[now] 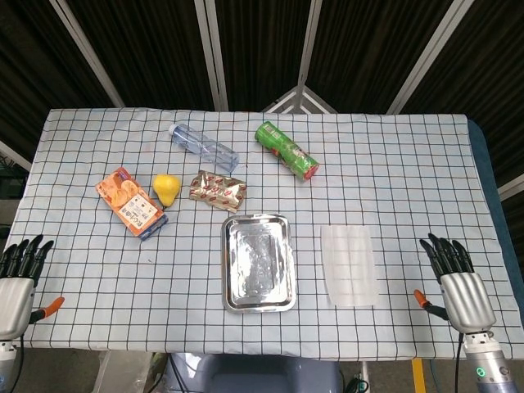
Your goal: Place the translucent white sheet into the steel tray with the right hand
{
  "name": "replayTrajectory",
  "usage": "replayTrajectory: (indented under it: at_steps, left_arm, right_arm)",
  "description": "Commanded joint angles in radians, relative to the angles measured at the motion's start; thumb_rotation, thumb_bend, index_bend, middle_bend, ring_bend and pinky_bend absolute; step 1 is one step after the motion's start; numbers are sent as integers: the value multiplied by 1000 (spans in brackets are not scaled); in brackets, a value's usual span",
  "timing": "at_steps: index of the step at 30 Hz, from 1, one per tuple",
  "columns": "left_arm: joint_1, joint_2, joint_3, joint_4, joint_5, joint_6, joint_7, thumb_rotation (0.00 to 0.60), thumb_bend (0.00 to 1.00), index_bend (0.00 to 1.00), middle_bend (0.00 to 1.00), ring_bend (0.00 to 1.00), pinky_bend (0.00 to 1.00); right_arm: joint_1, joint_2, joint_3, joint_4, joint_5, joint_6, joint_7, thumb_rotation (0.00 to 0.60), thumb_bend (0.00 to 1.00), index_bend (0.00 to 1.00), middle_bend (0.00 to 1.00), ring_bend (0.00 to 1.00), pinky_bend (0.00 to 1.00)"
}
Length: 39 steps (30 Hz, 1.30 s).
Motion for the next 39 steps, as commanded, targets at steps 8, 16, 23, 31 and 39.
replayTrajectory:
  at_steps: [8, 16, 23, 31, 39]
  left_arm:
    - [-2, -1, 1, -5, 3, -2, 3, 600, 104, 0, 0, 0, 0]
    - [-4, 0, 5, -4, 11, -3, -1, 600, 105, 0, 0, 0, 0]
    - [-5, 0, 7, -2, 15, -4, -5, 600, 104, 0, 0, 0, 0]
    - [-6, 2, 7, -2, 16, -5, -13, 600, 104, 0, 0, 0, 0]
    - [-4, 2, 10, -2, 23, 1, -13, 600, 104, 0, 0, 0, 0]
  right_arm:
    - [75, -59, -49, 90, -75, -136, -133, 600, 313, 39, 0, 0, 0]
    - [105, -133, -43, 87, -29, -214, -206, 600, 313, 161, 0, 0, 0]
    - [113, -180, -43, 90, 6, -244, -285, 600, 314, 175, 0, 0, 0]
    - [89, -166, -57, 102, 56, -246, -311, 600, 313, 175, 0, 0, 0]
    - [75, -173, -68, 87, 75, -237, -335, 600, 313, 176, 0, 0, 0]
